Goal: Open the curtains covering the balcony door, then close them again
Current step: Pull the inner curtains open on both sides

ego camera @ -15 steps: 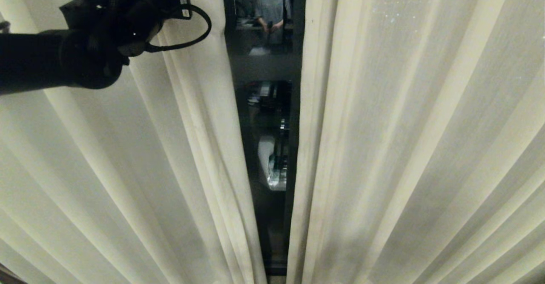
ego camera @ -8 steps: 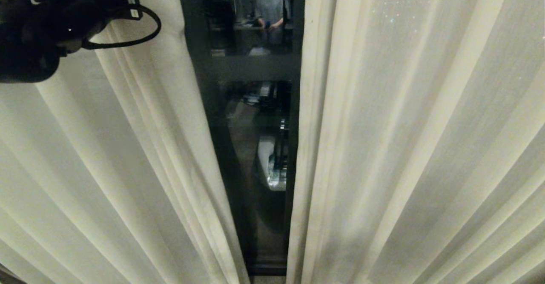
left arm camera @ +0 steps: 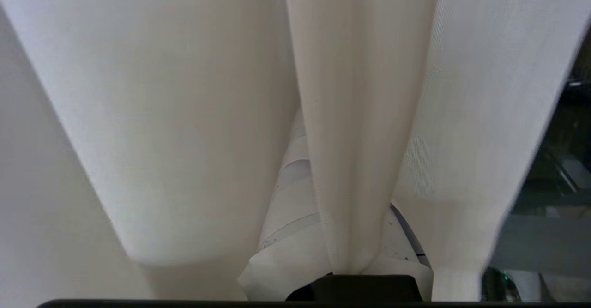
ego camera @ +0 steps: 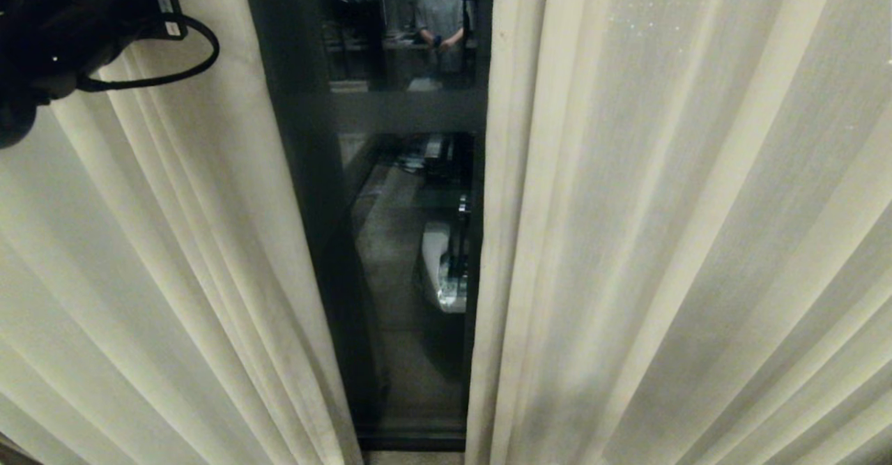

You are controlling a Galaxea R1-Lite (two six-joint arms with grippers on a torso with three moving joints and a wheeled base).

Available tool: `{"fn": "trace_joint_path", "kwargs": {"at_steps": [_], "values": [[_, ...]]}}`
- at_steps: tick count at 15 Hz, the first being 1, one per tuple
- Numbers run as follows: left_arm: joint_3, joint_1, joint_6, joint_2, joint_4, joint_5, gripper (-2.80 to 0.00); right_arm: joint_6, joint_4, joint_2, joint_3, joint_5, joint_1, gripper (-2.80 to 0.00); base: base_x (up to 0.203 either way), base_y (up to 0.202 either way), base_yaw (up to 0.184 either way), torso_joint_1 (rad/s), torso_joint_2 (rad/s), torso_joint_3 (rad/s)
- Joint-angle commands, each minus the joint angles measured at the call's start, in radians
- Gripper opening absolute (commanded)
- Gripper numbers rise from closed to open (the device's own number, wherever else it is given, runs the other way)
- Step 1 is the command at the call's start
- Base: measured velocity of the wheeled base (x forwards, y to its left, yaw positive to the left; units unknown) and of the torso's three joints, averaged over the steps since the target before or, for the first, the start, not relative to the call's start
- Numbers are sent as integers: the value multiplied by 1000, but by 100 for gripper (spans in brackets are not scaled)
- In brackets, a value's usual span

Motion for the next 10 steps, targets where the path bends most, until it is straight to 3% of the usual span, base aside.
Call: {"fn": "trace_joint_path", "kwargs": {"at_steps": [1, 10], "values": [[1, -3, 2, -6, -4, 2, -280, -1, 1, 1, 0, 1, 0, -280, 0, 0, 0, 0, 0, 0], [19, -3, 2, -11, -5, 4, -280, -1, 0, 1, 0, 1, 0, -280, 0, 0, 0, 0, 0, 0]]}}
